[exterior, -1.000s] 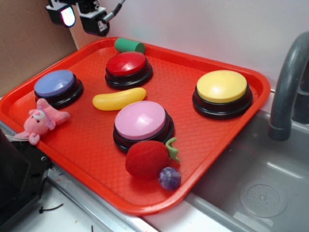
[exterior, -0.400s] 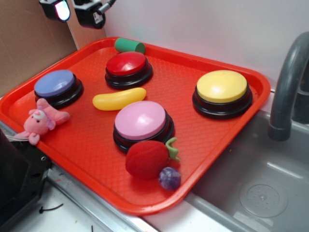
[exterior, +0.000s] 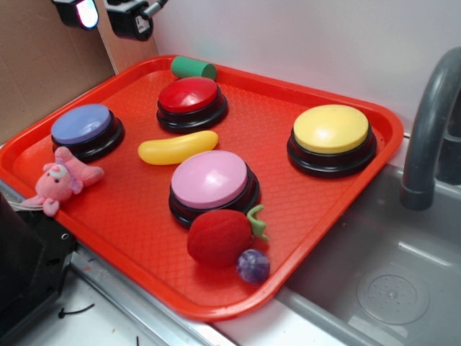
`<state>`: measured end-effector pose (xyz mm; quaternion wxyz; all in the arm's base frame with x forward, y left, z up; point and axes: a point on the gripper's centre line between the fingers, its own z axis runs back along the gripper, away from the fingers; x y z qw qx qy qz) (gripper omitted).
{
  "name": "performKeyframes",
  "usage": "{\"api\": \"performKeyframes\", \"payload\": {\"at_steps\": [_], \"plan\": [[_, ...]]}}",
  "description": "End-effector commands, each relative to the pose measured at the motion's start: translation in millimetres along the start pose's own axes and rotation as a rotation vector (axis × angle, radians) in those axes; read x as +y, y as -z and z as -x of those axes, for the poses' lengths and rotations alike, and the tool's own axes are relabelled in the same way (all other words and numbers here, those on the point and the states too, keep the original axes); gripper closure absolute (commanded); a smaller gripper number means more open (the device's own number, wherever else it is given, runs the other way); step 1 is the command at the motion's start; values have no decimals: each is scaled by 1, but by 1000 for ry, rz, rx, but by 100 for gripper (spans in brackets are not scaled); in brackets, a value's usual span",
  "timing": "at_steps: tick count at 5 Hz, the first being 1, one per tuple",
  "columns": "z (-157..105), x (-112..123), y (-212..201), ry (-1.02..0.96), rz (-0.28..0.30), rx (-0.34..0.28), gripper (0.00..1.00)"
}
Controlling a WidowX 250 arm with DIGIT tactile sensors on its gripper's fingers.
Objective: Push the red button.
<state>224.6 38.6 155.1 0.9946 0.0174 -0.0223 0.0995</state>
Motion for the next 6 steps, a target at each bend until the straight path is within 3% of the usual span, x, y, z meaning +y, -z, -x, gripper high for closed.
{"api": "performKeyframes", "payload": {"at_steps": [1, 5, 6], "plan": [[-4, -7, -26, 18, -2, -80, 0], [7, -11, -34, 43, 11, -117, 0], [10, -14, -33, 52, -33, -118, 0]]}}
